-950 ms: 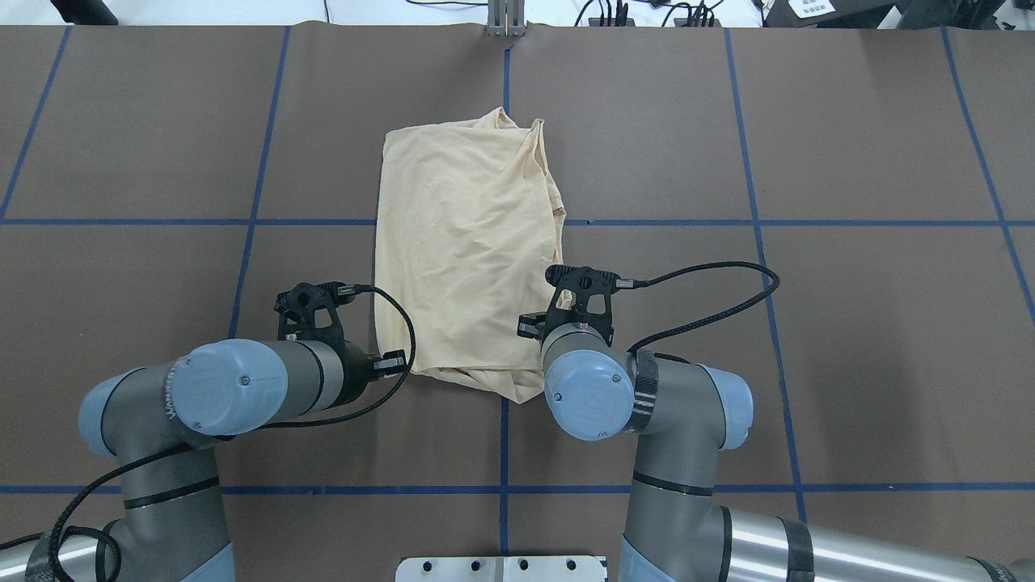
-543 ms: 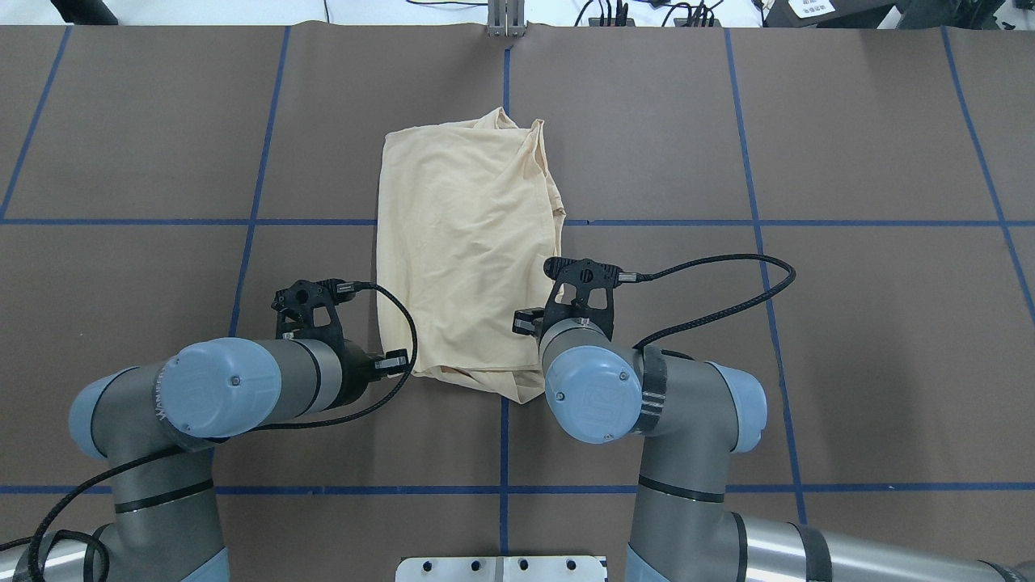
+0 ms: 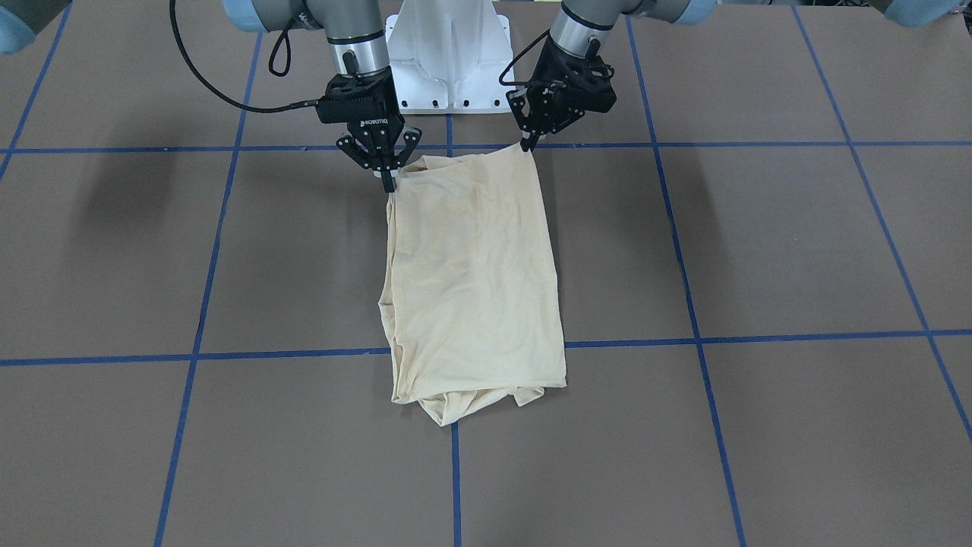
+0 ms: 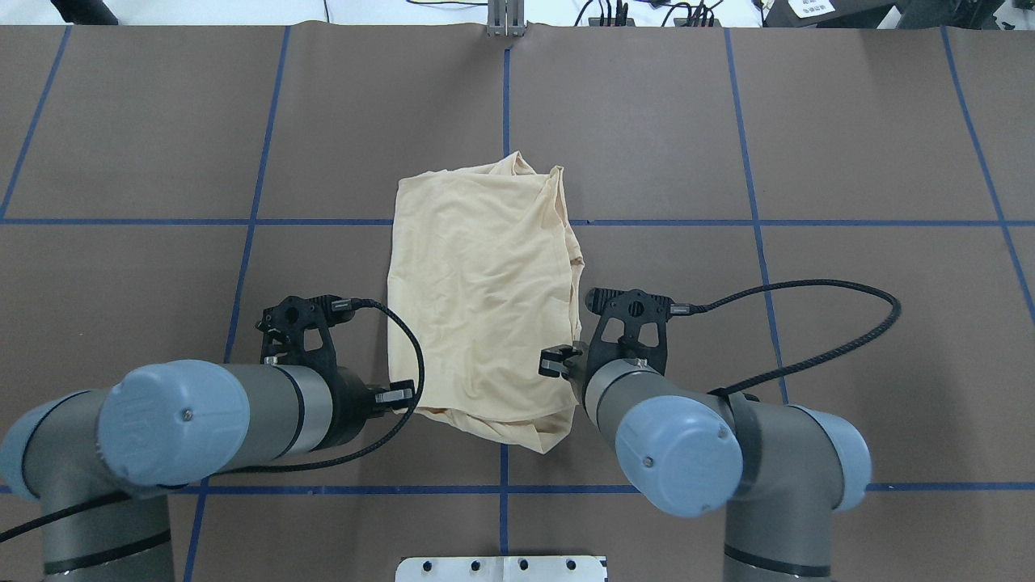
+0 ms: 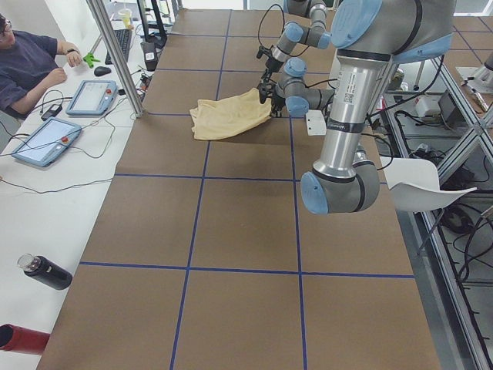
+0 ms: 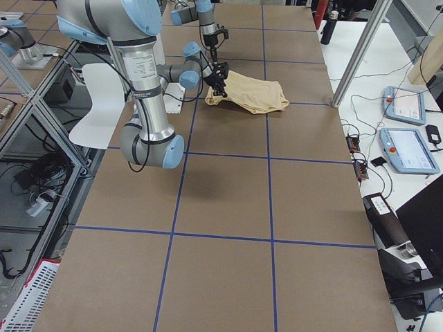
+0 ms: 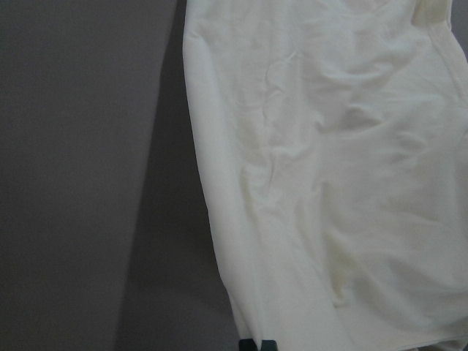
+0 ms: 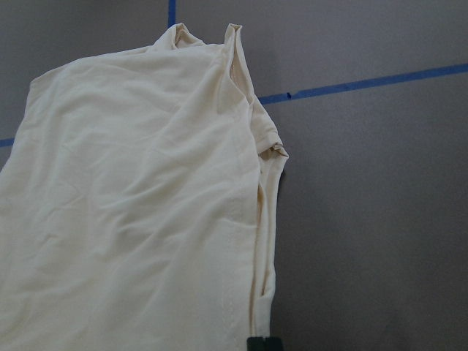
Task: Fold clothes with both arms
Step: 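Drag the shirt toward the robot with both grippers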
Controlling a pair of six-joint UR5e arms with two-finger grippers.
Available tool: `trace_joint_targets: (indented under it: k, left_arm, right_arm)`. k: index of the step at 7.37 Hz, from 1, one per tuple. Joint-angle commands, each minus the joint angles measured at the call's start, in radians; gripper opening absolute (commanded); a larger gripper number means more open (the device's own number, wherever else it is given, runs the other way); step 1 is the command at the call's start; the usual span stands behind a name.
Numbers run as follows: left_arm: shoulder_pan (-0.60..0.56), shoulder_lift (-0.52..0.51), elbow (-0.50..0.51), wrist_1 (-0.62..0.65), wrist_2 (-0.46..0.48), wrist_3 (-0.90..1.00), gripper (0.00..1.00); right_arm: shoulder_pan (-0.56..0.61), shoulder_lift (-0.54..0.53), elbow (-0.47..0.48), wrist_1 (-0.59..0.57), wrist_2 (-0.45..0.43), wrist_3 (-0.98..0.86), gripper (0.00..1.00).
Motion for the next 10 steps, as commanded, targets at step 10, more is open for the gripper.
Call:
trace_joint_targets:
  k: [10]
  left_arm:
    - [-0.263,-0.255,0.268,0.185,-0.006,0.276,0.0]
  right_arm:
    - [0.185,0.239,-0.226,-0.133,0.032,-0.06,0.0]
